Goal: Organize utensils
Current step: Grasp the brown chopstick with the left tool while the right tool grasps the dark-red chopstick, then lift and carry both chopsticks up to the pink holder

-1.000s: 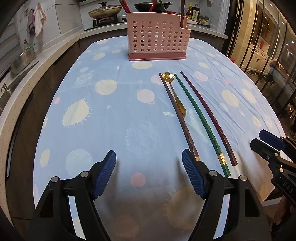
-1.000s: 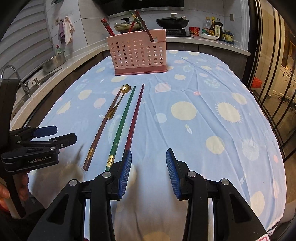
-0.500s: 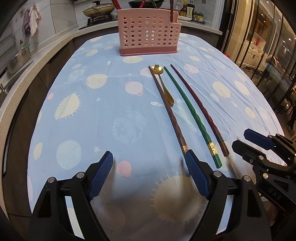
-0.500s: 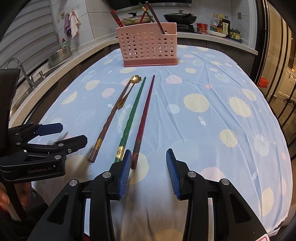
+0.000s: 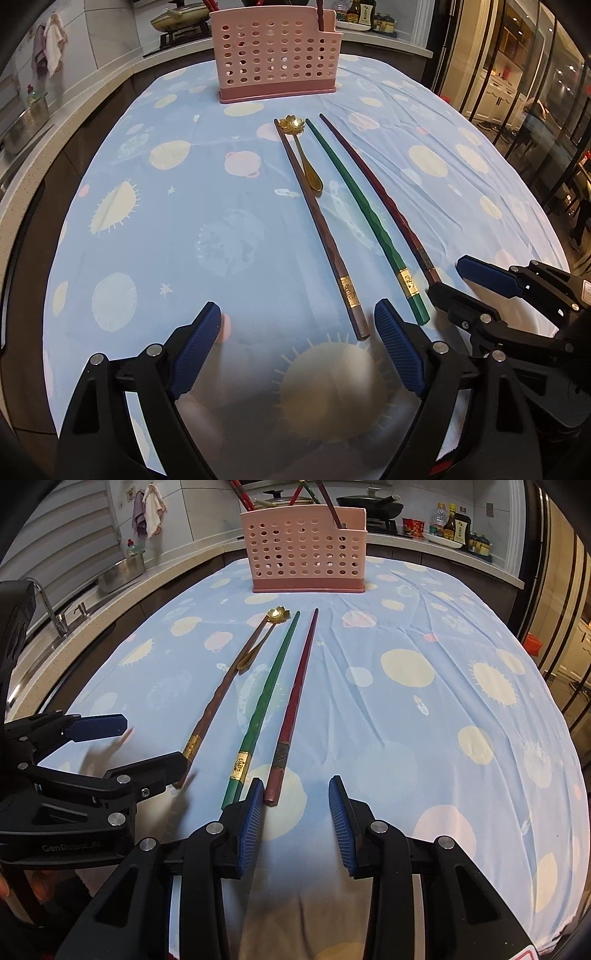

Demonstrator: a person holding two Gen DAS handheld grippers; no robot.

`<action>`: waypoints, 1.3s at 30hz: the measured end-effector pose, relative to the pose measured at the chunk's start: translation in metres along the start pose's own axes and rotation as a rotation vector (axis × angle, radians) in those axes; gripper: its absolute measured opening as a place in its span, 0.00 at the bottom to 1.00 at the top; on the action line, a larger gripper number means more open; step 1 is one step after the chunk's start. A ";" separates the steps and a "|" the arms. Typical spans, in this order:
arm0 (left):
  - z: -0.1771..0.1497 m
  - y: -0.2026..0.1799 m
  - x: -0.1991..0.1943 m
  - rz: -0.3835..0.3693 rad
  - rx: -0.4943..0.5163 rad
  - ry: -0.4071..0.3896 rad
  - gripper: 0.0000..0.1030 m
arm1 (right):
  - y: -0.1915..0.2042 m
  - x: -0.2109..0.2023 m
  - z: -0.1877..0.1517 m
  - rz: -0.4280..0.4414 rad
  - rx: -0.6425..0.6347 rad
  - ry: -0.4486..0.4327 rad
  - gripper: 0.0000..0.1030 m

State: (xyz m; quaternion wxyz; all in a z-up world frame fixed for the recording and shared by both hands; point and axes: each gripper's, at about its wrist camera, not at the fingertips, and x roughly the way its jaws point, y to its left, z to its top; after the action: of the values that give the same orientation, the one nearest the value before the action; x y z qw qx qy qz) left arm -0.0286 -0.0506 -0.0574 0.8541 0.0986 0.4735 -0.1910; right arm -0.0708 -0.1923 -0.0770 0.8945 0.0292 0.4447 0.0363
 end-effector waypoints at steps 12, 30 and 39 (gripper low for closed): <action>-0.004 -0.008 0.009 0.020 0.032 0.006 0.77 | -0.004 -0.001 -0.002 -0.040 -0.013 -0.016 0.19; 0.001 0.004 0.003 -0.133 -0.015 0.005 0.09 | -0.015 -0.005 -0.002 -0.040 0.022 -0.029 0.06; 0.013 0.019 -0.022 -0.163 -0.059 -0.055 0.08 | -0.023 -0.032 0.014 -0.017 0.052 -0.104 0.06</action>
State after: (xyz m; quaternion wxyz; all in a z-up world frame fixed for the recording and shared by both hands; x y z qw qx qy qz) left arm -0.0211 -0.0322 -0.0318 0.8509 0.0293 0.4619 -0.2485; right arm -0.0782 -0.2180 -0.0456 0.9156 0.0507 0.3986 0.0156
